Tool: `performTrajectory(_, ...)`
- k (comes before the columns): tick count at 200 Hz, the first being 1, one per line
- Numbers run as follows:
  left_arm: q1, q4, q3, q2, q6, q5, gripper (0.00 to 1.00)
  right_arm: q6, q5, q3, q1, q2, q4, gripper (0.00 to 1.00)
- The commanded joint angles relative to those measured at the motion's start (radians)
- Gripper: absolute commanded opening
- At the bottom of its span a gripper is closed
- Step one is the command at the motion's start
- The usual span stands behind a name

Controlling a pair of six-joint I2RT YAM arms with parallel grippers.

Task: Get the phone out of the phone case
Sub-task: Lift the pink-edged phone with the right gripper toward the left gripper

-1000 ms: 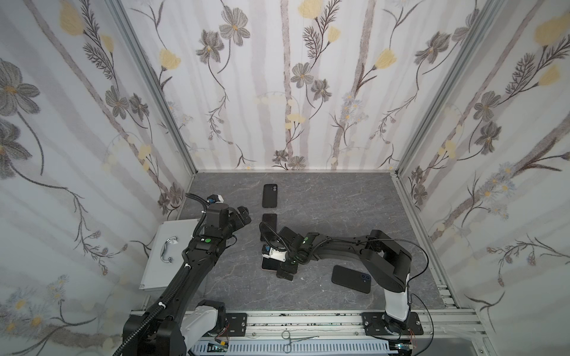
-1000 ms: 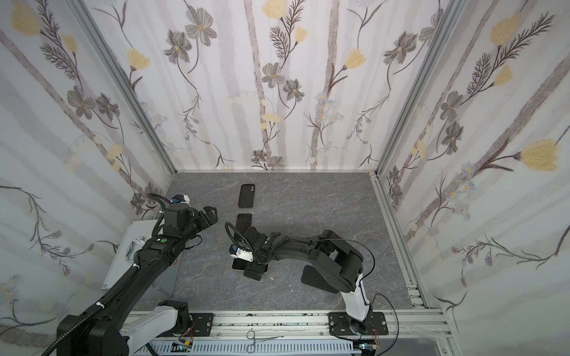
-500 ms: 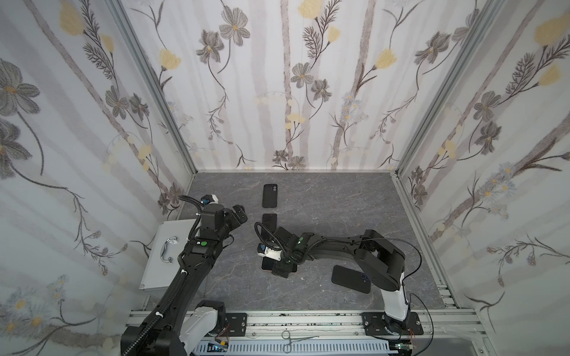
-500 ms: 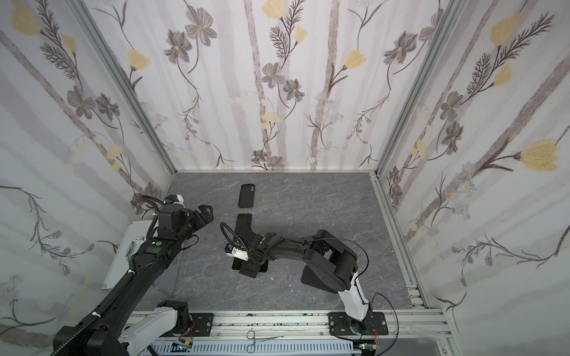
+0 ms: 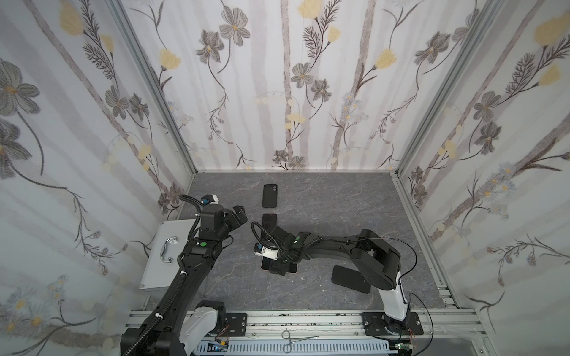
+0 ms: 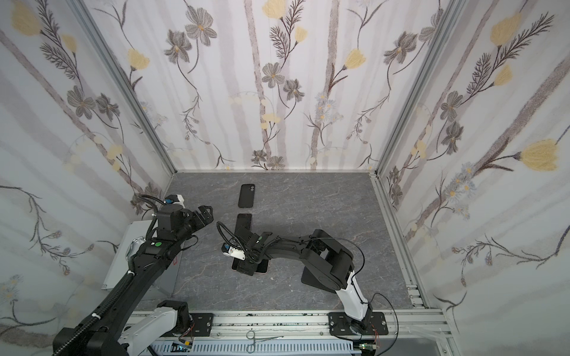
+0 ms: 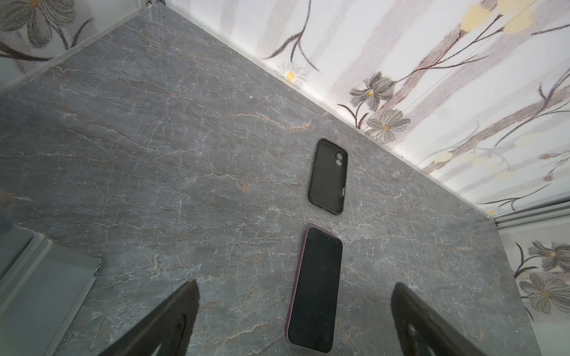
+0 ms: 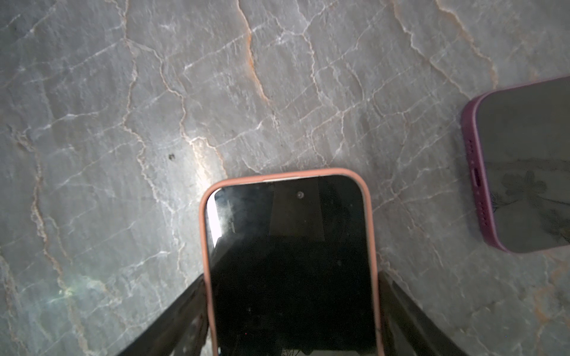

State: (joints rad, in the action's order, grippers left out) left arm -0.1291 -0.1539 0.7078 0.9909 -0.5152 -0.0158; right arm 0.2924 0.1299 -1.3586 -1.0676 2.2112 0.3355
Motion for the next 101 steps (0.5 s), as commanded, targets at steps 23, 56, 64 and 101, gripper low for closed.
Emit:
performTrajectory(23, 0.002, 0.011, 0.011, -0.005, 0.018, -0.004, 1.00, -0.041, -0.171, 0.055, 0.001, -0.026, 0.056, 0.63)
performTrajectory(56, -0.006, 0.011, 0.027, 0.018, 0.020, -0.005, 1.00, -0.149, -0.198, 0.124, 0.038, -0.136, 0.034, 0.47)
performTrajectory(64, -0.017, 0.012, 0.034, 0.027, 0.024, -0.001, 1.00, -0.185, -0.200, 0.143, 0.052, -0.166, 0.028, 0.47)
performTrajectory(101, -0.115, 0.017, 0.081, 0.099, 0.037, 0.035, 1.00, -0.416, -0.149, 0.232, 0.137, -0.295, -0.057, 0.46)
